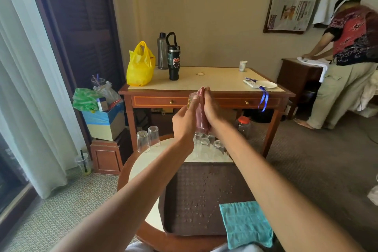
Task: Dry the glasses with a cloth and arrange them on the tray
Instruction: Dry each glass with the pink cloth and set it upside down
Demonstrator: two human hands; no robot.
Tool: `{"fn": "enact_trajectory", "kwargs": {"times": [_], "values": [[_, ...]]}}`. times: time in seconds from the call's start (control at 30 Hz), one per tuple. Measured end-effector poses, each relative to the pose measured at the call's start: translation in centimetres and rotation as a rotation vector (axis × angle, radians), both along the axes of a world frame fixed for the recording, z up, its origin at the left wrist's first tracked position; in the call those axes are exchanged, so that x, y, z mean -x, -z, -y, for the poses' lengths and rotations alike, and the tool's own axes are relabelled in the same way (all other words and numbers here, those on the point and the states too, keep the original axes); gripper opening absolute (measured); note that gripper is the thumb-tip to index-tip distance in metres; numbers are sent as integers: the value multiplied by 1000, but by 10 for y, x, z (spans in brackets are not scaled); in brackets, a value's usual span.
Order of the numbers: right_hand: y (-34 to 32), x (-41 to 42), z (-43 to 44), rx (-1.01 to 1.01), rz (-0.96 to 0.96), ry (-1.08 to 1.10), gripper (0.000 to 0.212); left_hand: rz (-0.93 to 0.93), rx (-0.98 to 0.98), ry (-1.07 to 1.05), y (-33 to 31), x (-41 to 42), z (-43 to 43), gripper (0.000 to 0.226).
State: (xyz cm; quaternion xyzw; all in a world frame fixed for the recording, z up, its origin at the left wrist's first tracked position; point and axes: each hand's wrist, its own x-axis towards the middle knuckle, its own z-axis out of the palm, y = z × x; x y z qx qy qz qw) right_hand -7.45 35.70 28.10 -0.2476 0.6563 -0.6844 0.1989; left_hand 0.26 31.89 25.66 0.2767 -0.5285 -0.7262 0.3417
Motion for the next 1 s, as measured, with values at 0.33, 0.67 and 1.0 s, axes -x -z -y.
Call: {"fn": "enact_trajectory", "kwargs": {"times": [0.33, 0.67, 1.0], "values": [[42, -20, -7, -35, -108, -79, 49, 29, 31, -94, 2, 2, 21, 42], [7, -13, -4, 51, 23, -24, 59, 120, 18, -27, -3, -2, 6, 51], [35, -34, 6, -103, -65, -61, 54, 58, 24, -127, -5, -8, 29, 57]]}}
